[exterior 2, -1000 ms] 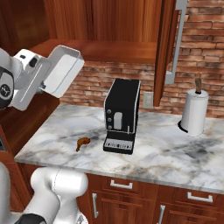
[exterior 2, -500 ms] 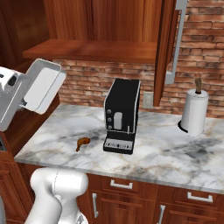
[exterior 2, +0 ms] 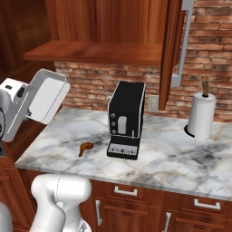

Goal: Retrieve the tupperware from the cabinet, then place the raw meat into the tupperware to avoid contamination.

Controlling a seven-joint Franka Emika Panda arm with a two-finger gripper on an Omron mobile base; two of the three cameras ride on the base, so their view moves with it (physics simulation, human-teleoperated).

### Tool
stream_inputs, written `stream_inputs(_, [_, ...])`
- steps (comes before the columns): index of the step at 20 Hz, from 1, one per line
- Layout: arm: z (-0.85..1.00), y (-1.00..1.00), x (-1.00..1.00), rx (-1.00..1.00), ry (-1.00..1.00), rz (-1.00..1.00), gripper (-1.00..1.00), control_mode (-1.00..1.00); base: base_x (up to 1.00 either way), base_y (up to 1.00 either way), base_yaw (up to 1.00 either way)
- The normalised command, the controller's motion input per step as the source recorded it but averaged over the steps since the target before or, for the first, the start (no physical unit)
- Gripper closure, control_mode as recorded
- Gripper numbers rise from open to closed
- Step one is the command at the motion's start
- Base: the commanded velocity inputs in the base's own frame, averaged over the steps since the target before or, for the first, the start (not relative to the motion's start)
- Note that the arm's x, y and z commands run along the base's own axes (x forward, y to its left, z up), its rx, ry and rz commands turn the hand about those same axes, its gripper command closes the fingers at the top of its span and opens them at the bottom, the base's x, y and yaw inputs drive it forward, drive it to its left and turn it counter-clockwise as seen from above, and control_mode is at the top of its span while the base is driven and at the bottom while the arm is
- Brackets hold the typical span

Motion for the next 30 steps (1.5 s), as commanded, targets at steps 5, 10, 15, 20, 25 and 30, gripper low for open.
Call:
stream_inputs(5, [-0.45,0.18,-0.02,0.0,0.07,0.0,1.0,-1.0,0.0,0.0,0.0])
stream_inputs(10, [-0.46,0.18,-0.01,0.01,0.1,0.0,1.0,-1.0,0.0,0.0,0.0])
stream_inputs(15, [-0.38,0.12,0.0,0.05,0.05,0.0,1.0,-1.0,0.0,0.0,0.0])
stream_inputs(20, [-0.43,0.02,0.13,0.03,0.1,0.0,1.0,-1.0,0.0,0.0,0.0])
stream_inputs(25, [-0.35,0.04,0.36,0.0,0.06,0.01,1.0,-1.0,0.0,0.0,0.0])
stream_inputs(30, [-0.29,0.09,0.45,-0.02,0.06,0.0,1.0,-1.0,0.0,0.0,0.0])
